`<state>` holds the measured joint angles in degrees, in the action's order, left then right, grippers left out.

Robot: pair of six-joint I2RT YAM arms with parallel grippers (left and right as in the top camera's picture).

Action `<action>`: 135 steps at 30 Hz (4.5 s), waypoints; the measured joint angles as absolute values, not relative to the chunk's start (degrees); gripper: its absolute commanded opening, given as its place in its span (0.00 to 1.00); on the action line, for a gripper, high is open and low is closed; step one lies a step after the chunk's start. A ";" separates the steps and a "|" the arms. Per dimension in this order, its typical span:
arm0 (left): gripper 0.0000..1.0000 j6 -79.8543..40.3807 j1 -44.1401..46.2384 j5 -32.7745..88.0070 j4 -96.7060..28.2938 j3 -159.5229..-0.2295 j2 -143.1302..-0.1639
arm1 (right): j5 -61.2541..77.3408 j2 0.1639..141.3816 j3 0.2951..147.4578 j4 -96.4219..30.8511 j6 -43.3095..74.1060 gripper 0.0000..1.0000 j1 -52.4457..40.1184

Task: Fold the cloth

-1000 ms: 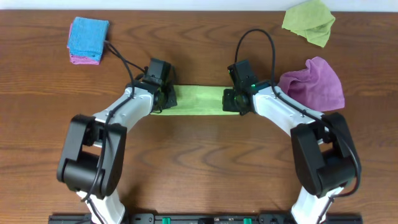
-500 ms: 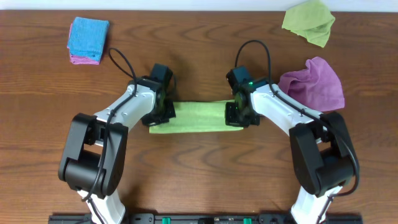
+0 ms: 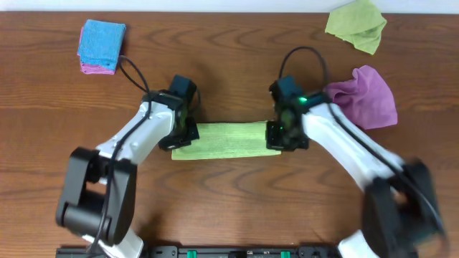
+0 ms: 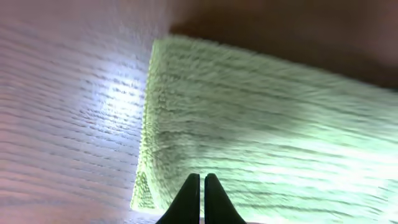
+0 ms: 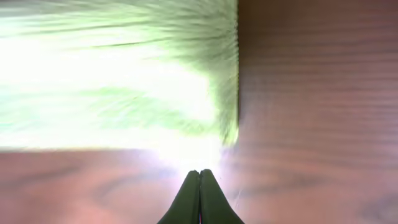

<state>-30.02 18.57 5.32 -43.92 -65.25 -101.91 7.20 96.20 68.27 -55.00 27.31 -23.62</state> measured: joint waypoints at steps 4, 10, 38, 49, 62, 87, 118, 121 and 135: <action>0.06 -30.02 18.61 5.15 -42.37 -65.25 -100.09 | 7.66 83.05 68.31 -55.11 24.53 0.03 -23.57; 0.06 -30.04 18.65 3.60 -40.84 -65.25 -100.07 | 10.52 73.71 68.47 -54.02 21.26 0.33 -18.63; 0.05 -31.97 18.65 1.30 -27.24 -53.58 -99.74 | 42.22 98.89 50.39 -28.88 13.89 0.99 -2.61; 0.06 -31.97 18.68 1.37 -26.89 -53.30 -99.61 | 45.15 103.39 50.52 -20.01 16.32 0.90 -5.82; 0.06 -31.92 18.85 2.83 -32.40 -54.54 -99.18 | 37.82 105.73 55.79 -33.80 20.27 0.01 -10.68; 0.06 -34.79 18.85 3.01 -54.89 -67.16 -52.51 | -9.52 106.65 80.99 -60.25 26.83 0.02 -31.73; 0.95 -34.33 19.00 15.97 -28.95 -47.40 -58.11 | 8.73 106.91 88.05 -62.74 20.80 0.01 -22.17; 0.95 -35.22 19.66 21.32 -17.72 -41.45 -62.13 | 8.40 106.85 87.85 -62.43 20.34 0.02 -18.41; 0.95 -44.27 23.92 36.64 14.57 -36.34 -89.38 | 11.55 106.85 77.28 -52.75 18.39 0.01 -8.54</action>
